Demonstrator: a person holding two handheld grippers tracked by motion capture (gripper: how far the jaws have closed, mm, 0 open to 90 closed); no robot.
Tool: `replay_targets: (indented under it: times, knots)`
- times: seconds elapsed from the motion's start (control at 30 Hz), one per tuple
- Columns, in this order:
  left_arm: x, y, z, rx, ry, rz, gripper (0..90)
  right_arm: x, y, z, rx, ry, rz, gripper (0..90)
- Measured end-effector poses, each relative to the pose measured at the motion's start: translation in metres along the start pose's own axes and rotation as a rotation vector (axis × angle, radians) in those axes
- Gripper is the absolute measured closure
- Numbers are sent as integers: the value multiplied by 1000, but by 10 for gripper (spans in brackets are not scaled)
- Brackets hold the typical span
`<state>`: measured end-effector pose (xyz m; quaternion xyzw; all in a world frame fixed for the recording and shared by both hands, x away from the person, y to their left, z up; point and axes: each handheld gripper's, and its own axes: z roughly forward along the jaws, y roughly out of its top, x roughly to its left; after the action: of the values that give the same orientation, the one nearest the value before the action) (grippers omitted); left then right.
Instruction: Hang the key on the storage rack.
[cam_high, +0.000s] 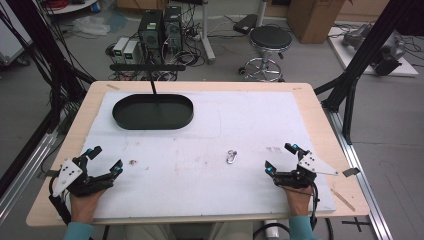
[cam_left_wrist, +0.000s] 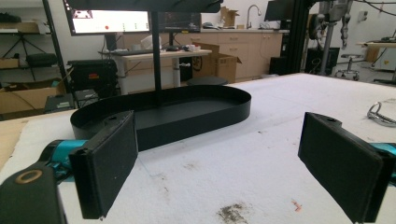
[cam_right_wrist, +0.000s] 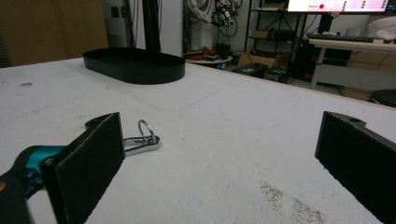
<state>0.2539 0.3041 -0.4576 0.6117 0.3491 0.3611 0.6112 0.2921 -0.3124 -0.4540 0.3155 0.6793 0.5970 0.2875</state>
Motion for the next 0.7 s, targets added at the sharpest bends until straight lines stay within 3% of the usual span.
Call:
replay_targets:
  times: [0.2, 0.7]
  knots:
    - [0, 0, 0, 0, -1, -1, 124, 0, 0, 0, -2, 1, -11, 8]
    - [0, 0, -1, -7, -1, -1, 124, -4, 1, 1, 15, -9, 39, 8]
